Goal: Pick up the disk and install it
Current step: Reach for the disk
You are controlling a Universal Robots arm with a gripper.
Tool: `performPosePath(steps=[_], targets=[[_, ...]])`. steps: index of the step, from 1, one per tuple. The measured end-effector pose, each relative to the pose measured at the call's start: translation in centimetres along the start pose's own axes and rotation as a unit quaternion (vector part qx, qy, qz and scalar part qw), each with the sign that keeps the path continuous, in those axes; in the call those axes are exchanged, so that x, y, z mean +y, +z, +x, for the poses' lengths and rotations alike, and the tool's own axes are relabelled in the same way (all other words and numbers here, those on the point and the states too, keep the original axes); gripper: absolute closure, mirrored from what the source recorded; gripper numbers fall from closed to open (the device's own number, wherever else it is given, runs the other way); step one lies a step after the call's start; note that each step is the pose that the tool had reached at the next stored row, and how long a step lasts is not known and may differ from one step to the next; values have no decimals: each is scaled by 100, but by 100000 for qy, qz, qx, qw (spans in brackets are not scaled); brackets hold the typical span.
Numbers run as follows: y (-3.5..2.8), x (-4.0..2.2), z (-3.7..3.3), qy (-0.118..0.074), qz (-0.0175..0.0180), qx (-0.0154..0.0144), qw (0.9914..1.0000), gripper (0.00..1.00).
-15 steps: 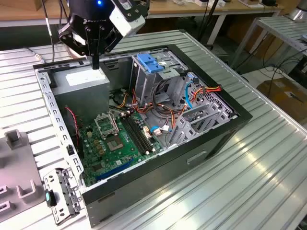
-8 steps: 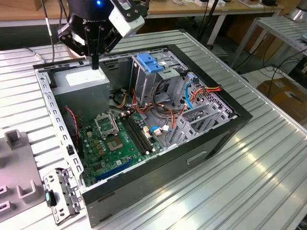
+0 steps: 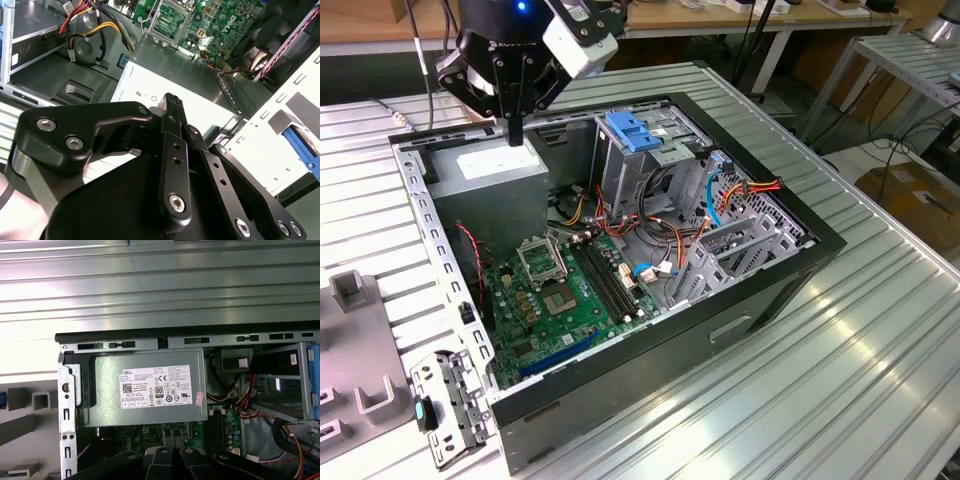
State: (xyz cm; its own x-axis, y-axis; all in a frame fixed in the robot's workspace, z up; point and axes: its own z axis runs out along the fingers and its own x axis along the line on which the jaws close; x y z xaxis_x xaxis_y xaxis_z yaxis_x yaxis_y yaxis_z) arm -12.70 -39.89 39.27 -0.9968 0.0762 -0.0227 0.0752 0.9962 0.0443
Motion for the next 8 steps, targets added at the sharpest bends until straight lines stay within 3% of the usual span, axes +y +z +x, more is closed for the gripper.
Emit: performPosePath(steps=[8], targets=[[3, -3, 38, -1, 4, 20, 100000, 89]])
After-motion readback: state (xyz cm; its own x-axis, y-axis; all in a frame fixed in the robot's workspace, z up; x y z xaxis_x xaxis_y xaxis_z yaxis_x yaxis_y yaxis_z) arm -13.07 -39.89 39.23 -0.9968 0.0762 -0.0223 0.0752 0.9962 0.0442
